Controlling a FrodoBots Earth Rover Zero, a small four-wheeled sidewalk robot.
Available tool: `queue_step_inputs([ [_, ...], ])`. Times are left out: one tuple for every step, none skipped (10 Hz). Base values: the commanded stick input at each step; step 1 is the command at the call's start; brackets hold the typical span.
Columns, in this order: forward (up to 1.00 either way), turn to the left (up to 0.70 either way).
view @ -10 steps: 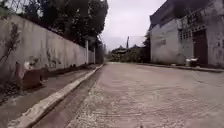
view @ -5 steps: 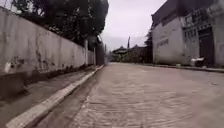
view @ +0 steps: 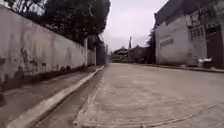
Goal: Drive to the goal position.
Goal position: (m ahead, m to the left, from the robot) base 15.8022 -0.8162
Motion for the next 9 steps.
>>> queue_step_inputs([
  [1.0, 0.0],
  [1.0, 0.0],
  [1.0, 0.0],
  [1.0, -0.21],
  [1.0, -0.38],
  [1.0, -0.32],
  [1.0, -0.03],
  [1.0, 0.0],
  [1.0, 0.0],
])
